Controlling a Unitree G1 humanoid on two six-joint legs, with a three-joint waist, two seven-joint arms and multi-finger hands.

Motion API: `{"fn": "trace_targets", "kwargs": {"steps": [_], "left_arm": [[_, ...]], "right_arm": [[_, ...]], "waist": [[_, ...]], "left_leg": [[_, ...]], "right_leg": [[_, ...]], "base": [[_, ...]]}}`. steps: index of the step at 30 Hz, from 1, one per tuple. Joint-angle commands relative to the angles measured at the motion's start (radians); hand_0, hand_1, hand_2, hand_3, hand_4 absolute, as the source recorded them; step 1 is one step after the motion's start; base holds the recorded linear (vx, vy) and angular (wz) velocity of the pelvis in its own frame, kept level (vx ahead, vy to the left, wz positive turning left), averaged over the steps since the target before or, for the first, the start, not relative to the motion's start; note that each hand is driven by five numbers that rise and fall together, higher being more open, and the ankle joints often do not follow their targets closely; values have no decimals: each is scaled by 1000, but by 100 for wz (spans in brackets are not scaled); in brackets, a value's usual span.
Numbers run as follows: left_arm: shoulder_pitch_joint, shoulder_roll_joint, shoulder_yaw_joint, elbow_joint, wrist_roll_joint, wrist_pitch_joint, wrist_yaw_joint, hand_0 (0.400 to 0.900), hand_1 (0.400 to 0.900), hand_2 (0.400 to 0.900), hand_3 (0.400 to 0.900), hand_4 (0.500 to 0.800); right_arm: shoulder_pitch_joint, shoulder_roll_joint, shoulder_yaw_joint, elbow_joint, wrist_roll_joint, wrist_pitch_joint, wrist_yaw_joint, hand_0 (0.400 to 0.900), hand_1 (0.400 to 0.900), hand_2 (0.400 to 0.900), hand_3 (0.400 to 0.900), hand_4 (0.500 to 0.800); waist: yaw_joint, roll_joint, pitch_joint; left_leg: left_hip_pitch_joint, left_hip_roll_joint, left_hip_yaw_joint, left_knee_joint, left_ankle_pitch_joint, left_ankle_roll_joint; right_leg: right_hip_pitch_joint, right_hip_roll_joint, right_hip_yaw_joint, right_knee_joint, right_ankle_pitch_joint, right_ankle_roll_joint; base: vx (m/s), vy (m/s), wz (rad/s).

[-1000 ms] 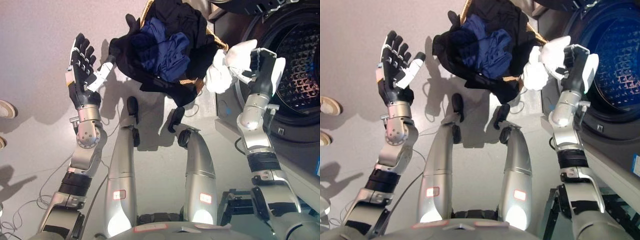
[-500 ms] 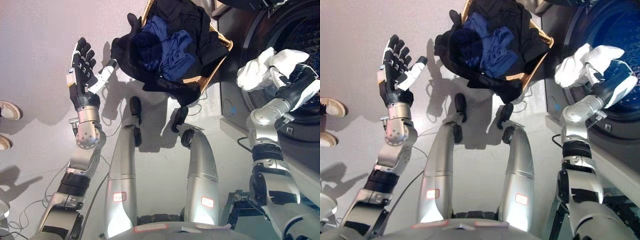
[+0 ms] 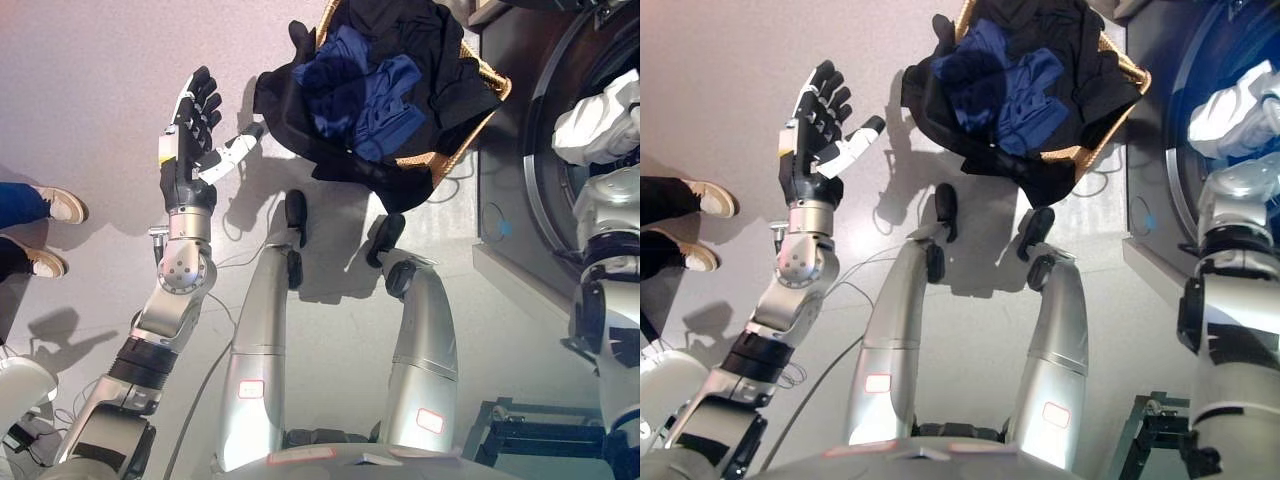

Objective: Put the clothes in the basket into the washing machine.

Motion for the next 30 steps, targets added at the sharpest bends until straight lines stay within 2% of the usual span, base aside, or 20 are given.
{"fn": "trace_targets", "kwargs": {"steps": [1, 5, 10, 11, 12, 19, 25, 30], "left_arm": [[84, -16, 0, -109, -9, -102, -9, 900, 900, 900, 900, 800], [95, -2, -12, -138, -21, -103, -23, 900, 900, 900, 900, 800], [118, 13, -3, -164, -31, -98, -29, 900, 900, 900, 900, 800], [122, 16, 1, -172, -38, -97, -32, 900, 900, 900, 900, 800], [126, 17, 5, -178, -42, -96, -33, 900, 900, 900, 900, 800], [139, 31, 6, -206, -43, -103, -32, 900, 900, 900, 900, 800], [132, 30, 5, -191, -31, -115, -19, 900, 900, 900, 900, 800], [115, 17, 9, -186, -11, -123, 6, 900, 900, 900, 900, 800]], "right_arm": [[69, -138, 92, 47, 7, 4, -41, 400, 400, 400, 400, 500], [32, -214, 167, 119, -43, 52, -20, 400, 400, 400, 400, 500], [-4, -255, 223, 180, -96, 107, -13, 400, 400, 400, 400, 500], [-8, -264, 226, 195, -97, 114, 1, 776, 776, 776, 776, 726], [-17, -268, 233, 197, -98, 117, -3, 900, 900, 900, 900, 800], [-46, -282, 306, 173, -182, 136, -38, 900, 900, 900, 900, 800], [-43, -240, 315, 121, -213, 114, -98, 900, 900, 900, 900, 800], [-6, -165, 298, 27, -252, 106, -158, 900, 900, 900, 900, 800]], "waist": [[-27, 73, -173], [-11, 86, -168], [-8, 104, -160], [-7, 108, -159], [-6, 109, -160], [-5, 122, -150], [-12, 122, -151], [-21, 114, -152]], "left_leg": [[-26, 4, -90, 11, -93, -56], [-64, -5, -84, 51, -95, -58], [-103, -10, -82, 107, -109, -62], [-111, -12, -81, 119, -112, -62], [-116, -12, -81, 129, -115, -62], [-147, -16, -78, 183, -128, -62], [-158, -12, -80, 202, -130, -58], [-157, -10, -82, 207, -128, -56]], "right_leg": [[-57, 19, -3, -12, 40, 90], [-103, 11, 9, 35, 32, 85], [-149, 2, 26, 90, 17, 75], [-157, 1, 29, 102, 11, 72], [-163, 1, 31, 114, 7, 70], [-196, -4, 45, 161, -5, 63], [-206, -1, 45, 176, -4, 63], [-201, 2, 43, 175, 3, 63]], "base": [[-5, -28, 7], [0, -12, 2], [0, 0, 0], [0, 0, 0], [0, 0, 0], [1, 2, -1], [0, 1, -1], [-11, 19, -4]]}}
